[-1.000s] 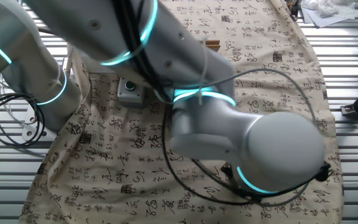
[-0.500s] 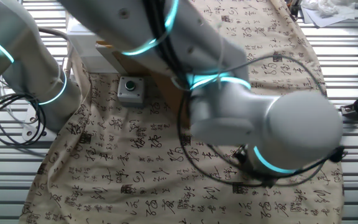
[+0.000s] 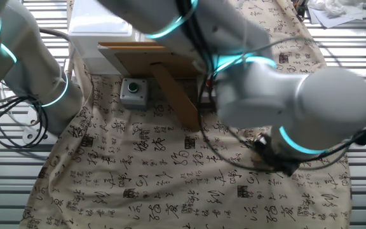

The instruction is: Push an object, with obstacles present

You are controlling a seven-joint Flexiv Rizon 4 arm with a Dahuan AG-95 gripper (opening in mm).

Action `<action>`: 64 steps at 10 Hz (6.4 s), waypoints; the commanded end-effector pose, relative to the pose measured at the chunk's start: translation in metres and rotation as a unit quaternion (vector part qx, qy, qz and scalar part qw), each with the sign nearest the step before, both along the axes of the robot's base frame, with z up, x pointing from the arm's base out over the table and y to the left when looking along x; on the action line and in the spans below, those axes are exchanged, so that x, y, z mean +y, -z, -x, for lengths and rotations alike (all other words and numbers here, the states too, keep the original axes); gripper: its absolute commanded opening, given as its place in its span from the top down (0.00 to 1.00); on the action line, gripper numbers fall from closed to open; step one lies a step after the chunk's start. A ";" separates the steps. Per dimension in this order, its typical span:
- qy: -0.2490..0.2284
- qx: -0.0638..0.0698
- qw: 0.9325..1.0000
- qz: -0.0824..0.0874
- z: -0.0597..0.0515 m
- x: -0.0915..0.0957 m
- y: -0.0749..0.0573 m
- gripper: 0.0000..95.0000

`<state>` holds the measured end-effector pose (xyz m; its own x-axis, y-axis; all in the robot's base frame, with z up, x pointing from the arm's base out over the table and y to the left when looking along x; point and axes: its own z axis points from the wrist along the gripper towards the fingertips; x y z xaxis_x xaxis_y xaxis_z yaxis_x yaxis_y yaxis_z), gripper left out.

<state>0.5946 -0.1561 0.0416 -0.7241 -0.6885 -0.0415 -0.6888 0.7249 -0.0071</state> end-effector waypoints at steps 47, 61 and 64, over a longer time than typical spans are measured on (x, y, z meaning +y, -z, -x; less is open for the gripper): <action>0.319 0.050 0.946 -0.009 -0.008 0.021 0.006 1.00; 0.331 0.048 0.942 -0.011 -0.006 0.053 0.002 1.00; 0.336 0.047 0.941 -0.010 -0.016 0.074 -0.001 1.00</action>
<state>0.6120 -0.0800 0.0423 -0.9967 -0.0727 0.0362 -0.0709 0.9963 0.0491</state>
